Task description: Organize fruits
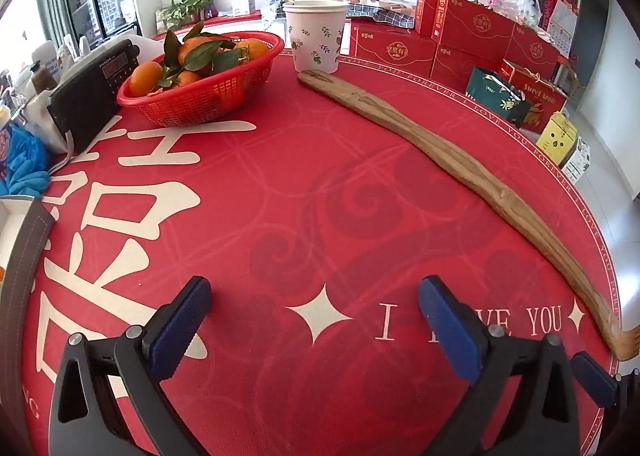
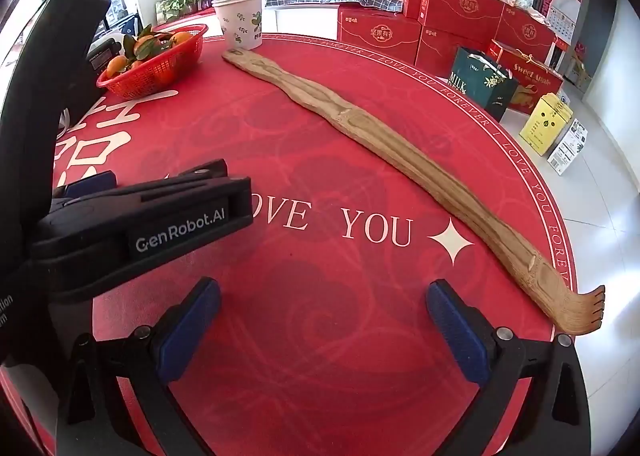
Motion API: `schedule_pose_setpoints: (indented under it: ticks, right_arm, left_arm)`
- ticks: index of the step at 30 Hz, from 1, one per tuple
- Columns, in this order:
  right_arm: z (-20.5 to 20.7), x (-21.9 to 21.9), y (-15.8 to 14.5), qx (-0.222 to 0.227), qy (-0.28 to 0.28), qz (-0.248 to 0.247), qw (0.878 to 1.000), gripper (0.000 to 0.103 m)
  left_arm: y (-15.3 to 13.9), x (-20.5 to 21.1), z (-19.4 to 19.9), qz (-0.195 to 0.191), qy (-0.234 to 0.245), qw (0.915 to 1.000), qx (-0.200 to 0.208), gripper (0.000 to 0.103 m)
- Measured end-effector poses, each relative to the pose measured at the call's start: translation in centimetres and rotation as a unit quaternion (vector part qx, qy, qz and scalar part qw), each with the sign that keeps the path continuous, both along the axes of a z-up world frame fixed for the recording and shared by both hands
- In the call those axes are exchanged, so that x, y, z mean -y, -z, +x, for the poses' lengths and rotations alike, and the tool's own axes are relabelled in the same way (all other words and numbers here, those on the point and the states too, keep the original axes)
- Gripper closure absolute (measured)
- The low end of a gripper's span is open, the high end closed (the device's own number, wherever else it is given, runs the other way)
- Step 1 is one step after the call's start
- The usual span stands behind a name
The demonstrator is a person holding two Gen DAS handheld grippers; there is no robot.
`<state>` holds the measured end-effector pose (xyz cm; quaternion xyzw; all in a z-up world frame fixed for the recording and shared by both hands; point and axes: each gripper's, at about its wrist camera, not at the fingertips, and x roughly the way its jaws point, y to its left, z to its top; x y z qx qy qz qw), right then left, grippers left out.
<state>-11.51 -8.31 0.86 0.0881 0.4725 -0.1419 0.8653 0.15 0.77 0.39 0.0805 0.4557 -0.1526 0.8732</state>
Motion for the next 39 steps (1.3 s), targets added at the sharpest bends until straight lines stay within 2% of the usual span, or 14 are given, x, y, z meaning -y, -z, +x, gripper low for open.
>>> schedule_pose_setpoints:
  ticks: [39]
  right_arm:
    - [0.38, -0.19, -0.05, -0.001, 0.012, 0.001, 1.0, 0.0]
  left_arm:
    - [0.35, 0.25, -0.51, -0.002, -0.001, 1.0, 0.001, 0.0]
